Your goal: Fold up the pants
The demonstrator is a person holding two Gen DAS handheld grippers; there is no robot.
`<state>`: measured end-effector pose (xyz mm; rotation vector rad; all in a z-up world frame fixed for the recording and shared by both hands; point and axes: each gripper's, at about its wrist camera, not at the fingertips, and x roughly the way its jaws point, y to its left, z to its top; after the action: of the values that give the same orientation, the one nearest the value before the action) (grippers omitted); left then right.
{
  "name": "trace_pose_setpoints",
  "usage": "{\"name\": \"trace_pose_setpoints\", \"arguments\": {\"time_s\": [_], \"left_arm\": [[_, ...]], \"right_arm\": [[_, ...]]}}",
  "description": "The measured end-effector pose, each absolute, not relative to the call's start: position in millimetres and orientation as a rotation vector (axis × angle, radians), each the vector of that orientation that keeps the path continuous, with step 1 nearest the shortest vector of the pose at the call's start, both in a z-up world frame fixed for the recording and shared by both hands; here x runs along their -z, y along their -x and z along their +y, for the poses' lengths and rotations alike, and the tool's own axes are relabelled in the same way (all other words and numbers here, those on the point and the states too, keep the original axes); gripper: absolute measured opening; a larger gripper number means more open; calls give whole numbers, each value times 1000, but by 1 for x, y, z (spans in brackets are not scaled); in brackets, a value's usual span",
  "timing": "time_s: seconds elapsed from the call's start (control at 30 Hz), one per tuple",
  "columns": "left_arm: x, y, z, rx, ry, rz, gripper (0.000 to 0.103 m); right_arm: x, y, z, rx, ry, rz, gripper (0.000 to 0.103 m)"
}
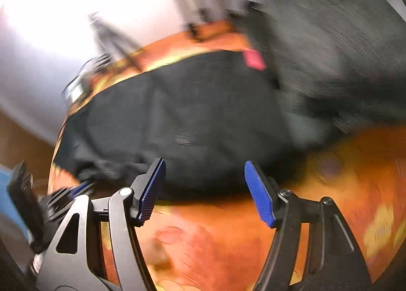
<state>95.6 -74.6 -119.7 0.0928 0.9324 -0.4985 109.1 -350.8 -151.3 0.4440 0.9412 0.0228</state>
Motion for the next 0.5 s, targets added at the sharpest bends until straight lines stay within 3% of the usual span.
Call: {"name": "trace_pose_setpoints", "arguments": {"time_s": [0.17,0.4,0.47,0.5], "left_arm": [[118,-85,-64,523,-73,948,9],[121,-71,-62,535,-102,962,9],[121,-69,-64,535,-120,954,9],[122,-69,-64,534,-126,953,9]], "right_arm": [[177,-113,-391,52,-605,995,68],[183,-133,-384,72,-582,963,75],[183,-136,-380,74,-575,945,71],[182,-138,-377,79,-565,946,61]]}}
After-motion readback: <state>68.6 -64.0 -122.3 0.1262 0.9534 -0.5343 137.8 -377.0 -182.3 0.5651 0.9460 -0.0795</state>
